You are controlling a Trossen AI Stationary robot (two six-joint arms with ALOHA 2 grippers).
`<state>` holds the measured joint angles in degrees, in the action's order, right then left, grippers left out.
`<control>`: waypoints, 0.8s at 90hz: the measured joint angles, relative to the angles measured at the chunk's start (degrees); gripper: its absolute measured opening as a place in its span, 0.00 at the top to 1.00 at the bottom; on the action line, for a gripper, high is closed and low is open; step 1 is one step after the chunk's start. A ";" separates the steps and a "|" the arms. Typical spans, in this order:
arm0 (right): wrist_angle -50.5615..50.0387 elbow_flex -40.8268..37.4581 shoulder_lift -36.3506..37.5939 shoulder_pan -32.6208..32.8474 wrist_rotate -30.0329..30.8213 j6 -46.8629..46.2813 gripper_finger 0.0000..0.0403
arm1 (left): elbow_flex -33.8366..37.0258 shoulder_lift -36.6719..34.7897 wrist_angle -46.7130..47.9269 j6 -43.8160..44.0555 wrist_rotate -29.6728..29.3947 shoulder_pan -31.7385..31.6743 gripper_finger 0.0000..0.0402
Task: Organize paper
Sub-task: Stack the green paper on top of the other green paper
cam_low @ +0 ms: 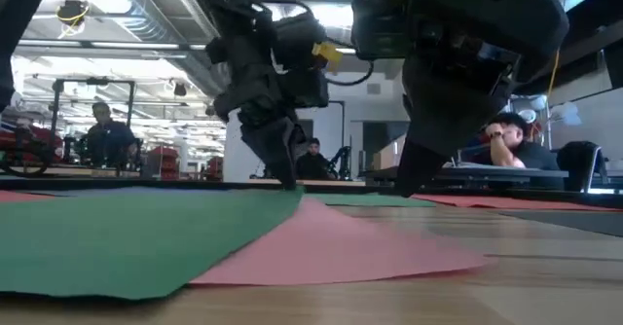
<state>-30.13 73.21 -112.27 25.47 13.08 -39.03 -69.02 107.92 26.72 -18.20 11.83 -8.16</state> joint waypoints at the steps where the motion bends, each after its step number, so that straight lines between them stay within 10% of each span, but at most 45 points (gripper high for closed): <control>1: 0.00 0.00 0.00 0.00 0.00 0.00 0.79 | -0.19 0.00 0.15 -0.15 -0.30 -0.03 1.00; 72: 0.02 0.00 0.00 -0.06 1.05 -0.20 0.79 | -10.97 -0.04 1.54 -17.72 -7.81 -12.16 1.00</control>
<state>-30.11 73.21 -112.27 25.41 14.13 -39.22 -79.99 107.87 28.26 -35.92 4.01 -20.32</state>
